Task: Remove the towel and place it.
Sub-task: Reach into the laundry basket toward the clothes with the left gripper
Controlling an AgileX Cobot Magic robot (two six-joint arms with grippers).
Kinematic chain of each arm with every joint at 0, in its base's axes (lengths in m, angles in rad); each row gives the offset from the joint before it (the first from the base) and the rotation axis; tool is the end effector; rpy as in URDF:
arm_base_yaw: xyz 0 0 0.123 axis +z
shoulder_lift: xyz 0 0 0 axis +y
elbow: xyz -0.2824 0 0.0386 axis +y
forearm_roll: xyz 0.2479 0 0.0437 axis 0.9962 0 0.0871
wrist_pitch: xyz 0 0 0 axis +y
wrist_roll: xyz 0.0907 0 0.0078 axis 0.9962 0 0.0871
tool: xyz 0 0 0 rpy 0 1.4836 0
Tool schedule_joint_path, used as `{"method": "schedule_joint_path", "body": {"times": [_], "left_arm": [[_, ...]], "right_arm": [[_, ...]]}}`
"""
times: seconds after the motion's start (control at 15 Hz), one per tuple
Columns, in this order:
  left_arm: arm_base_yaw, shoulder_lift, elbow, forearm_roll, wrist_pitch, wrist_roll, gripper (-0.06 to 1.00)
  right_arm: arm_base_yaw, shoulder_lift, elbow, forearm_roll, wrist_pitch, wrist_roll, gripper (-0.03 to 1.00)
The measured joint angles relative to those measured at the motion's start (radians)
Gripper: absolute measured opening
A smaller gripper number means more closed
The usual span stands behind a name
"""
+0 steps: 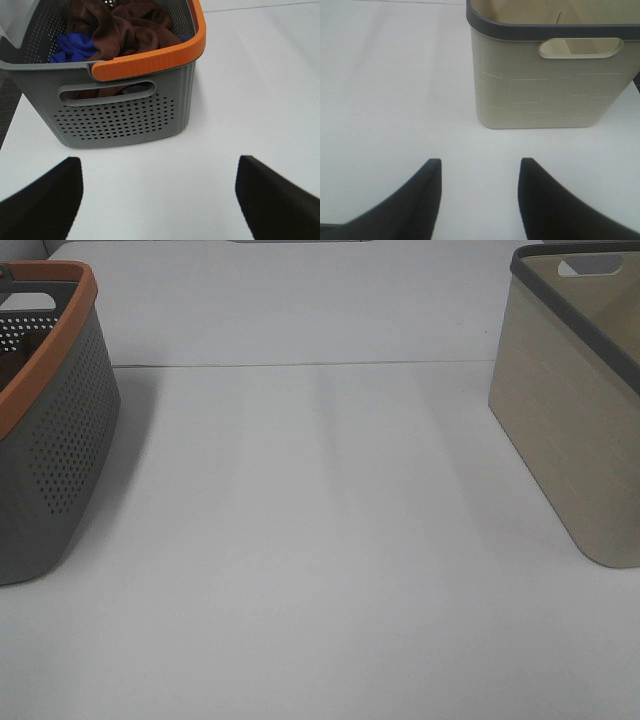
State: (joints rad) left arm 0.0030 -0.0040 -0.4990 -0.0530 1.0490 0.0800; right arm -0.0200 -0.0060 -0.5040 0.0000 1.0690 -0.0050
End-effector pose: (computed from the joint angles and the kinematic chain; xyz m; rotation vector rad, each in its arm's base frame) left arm -0.0049 -0.0042 0.2779 0.0802 2.0269 -0.0109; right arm -0.0066 0.0001 0.2776 0.0153 2.0426 -0.0156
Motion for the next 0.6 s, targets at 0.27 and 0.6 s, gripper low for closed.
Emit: {"method": "schedule_joint_path", "body": {"times": [0.27, 0.6], "left_arm": [[0.0, 0.0, 0.0, 0.0, 0.0, 0.0, 0.79], [0.0, 0.204, -0.036, -0.038, -0.321, -0.041, 0.77]], "right_arm": [[0.0, 0.0, 0.0, 0.0, 0.0, 0.0, 0.47], [0.0, 0.0, 0.0, 0.0, 0.0, 0.0, 0.47]]}}
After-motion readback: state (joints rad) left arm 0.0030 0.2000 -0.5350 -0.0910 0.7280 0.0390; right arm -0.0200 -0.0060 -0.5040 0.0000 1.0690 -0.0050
